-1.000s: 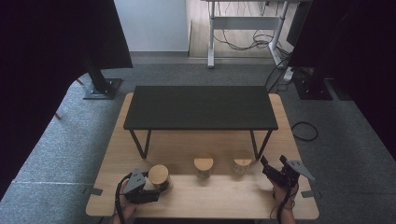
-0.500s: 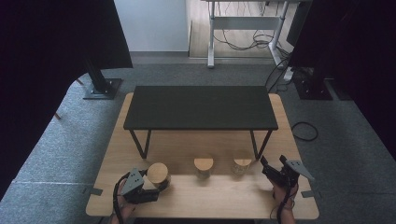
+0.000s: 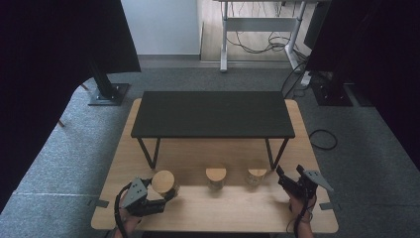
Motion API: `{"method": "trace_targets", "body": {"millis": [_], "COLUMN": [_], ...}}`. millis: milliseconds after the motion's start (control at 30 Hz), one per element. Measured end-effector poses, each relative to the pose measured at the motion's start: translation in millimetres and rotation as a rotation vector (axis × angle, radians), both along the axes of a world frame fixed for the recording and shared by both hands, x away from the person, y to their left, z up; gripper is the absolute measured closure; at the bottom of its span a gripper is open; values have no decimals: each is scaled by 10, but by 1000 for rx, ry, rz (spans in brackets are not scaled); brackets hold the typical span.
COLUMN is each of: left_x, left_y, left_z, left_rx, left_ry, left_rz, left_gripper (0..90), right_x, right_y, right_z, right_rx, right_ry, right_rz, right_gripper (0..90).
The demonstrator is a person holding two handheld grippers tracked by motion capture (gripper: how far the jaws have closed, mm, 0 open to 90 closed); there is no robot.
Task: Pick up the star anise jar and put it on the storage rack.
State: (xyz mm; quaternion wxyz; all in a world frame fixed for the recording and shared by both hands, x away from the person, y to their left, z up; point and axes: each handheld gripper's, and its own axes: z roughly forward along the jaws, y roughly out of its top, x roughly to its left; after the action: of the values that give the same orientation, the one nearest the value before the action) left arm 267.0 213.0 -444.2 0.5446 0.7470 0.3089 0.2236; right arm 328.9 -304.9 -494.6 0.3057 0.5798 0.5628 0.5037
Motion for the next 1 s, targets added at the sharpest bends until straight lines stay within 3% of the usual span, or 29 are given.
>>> {"method": "trace_targets", "body": {"millis": [1000], "left_x": [-33], "left_y": [79], "left_z": [251], "left_rx": [12], "left_ry": [-30], "left_rz": [14], "left_gripper": [252], "right_x": [-21], "right_y": [-7], "right_z": [-2], "right_rx": [15], "right_ry": [-3], "right_rz": [-15], "right_gripper": [118]}}
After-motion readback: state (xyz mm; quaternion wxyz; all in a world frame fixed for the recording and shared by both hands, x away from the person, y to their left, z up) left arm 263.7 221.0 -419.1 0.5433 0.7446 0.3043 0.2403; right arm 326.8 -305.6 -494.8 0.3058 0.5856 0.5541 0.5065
